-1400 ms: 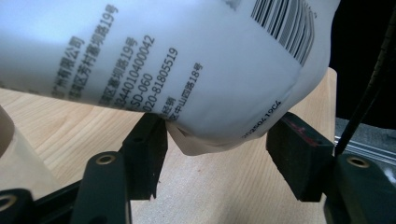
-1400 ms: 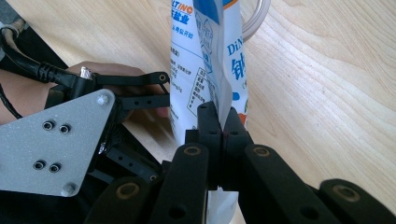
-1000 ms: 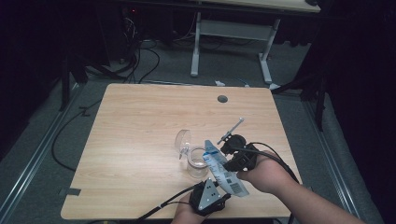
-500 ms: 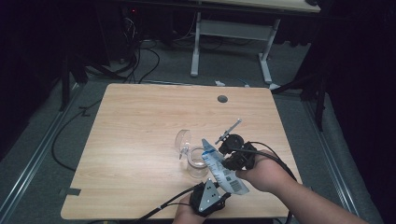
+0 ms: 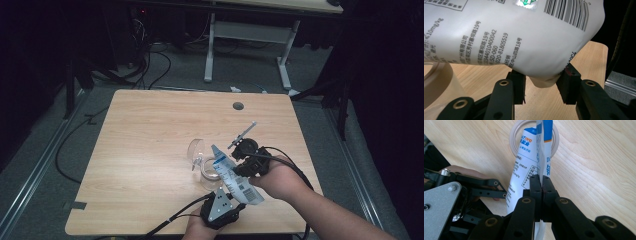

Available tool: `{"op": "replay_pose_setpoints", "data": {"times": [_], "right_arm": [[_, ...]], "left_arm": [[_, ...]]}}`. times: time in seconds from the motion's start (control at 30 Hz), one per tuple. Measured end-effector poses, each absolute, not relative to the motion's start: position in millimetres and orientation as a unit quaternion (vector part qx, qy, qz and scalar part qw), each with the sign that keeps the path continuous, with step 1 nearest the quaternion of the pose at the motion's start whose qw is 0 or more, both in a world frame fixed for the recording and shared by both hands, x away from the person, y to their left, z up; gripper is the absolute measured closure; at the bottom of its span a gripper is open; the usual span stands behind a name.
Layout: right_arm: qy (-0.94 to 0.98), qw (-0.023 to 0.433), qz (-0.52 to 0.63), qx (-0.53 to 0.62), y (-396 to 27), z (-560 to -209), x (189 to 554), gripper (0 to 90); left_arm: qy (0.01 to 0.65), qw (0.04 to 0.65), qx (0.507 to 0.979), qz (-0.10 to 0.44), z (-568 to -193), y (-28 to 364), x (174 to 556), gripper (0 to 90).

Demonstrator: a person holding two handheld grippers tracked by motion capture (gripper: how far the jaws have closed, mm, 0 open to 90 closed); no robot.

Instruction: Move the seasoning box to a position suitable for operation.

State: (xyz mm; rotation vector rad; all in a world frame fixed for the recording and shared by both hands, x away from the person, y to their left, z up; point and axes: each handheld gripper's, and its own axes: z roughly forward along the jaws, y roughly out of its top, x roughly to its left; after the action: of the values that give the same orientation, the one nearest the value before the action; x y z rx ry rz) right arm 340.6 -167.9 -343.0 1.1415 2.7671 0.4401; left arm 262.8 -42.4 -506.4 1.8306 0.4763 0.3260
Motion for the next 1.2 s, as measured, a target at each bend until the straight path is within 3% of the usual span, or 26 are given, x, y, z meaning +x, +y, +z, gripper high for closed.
{"op": "replay_pose_setpoints", "data": {"times": [1.2], "right_arm": [[0.922,0.073,0.126,0.359,-159.6,-338.7,350.3,90.0]], "left_arm": [[0.186,0.583,0.777,0.15,-500.4,-39.8,257.9,59.8]]}}
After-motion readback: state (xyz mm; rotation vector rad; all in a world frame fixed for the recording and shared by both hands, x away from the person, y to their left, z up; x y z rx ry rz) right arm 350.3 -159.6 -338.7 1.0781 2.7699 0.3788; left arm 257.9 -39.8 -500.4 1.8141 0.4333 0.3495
